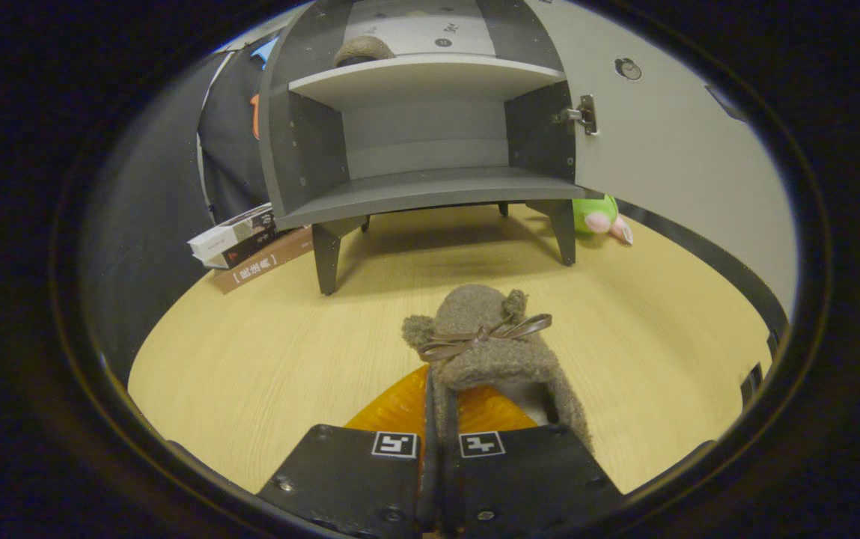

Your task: Open the shoe cabinet door, grab the shoes and put them into the shoe cabinet, then close the shoe cabinet door.

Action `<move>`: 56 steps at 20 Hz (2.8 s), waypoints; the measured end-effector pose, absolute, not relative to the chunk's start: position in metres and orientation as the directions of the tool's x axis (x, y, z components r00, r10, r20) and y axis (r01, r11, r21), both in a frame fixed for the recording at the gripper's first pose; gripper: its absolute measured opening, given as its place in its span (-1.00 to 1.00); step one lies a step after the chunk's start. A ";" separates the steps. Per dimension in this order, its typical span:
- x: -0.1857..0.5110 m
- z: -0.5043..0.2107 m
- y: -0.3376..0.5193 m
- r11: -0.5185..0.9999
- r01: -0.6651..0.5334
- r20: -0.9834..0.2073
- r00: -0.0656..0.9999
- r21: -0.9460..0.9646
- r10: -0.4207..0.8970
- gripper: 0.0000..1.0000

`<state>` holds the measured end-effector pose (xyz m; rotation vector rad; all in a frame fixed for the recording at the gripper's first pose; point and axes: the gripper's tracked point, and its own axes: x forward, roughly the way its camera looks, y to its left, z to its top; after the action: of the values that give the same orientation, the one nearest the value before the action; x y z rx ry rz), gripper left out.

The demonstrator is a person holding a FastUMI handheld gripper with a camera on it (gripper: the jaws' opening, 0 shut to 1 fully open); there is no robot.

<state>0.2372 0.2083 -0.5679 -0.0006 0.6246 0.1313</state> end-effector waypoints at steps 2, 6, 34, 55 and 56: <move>0.237 -0.565 0.207 0.991 -0.127 -0.573 0.811 0.028 0.120 -0.86; 0.226 -0.550 0.207 0.988 -0.150 -0.563 0.815 0.020 0.135 -0.86; 0.242 -0.210 0.261 0.952 -0.293 -0.247 0.932 -0.084 0.265 -0.86; 0.489 -0.149 0.247 0.974 -0.198 -0.296 0.942 -0.108 0.159 -0.85; 0.501 -0.158 0.251 0.973 -0.203 -0.306 0.938 -0.111 0.161 -0.84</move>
<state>0.5010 0.2508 -0.1583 -0.1418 0.3002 0.1867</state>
